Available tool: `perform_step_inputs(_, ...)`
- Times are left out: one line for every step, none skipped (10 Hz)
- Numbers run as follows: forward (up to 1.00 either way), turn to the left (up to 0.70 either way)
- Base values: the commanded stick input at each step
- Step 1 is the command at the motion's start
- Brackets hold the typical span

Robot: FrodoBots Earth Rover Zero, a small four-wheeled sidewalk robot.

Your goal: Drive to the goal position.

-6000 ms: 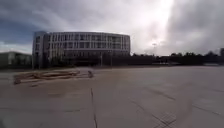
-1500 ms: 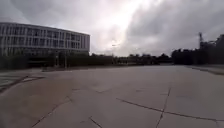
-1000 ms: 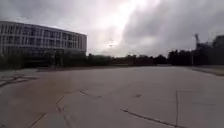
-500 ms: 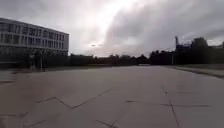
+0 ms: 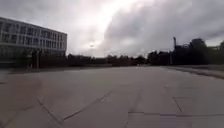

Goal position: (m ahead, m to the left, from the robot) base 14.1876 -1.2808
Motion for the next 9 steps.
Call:
perform_step_inputs(0.69,0.00)
perform_step_inputs(0.69,0.00)
perform_step_inputs(0.69,0.00)
perform_step_inputs(0.69,0.00)
perform_step_inputs(0.70,0.00)
perform_step_inputs(0.70,0.00)
perform_step_inputs(0.70,0.00)
perform_step_inputs(0.70,0.00)
perform_step_inputs(0.70,0.00)
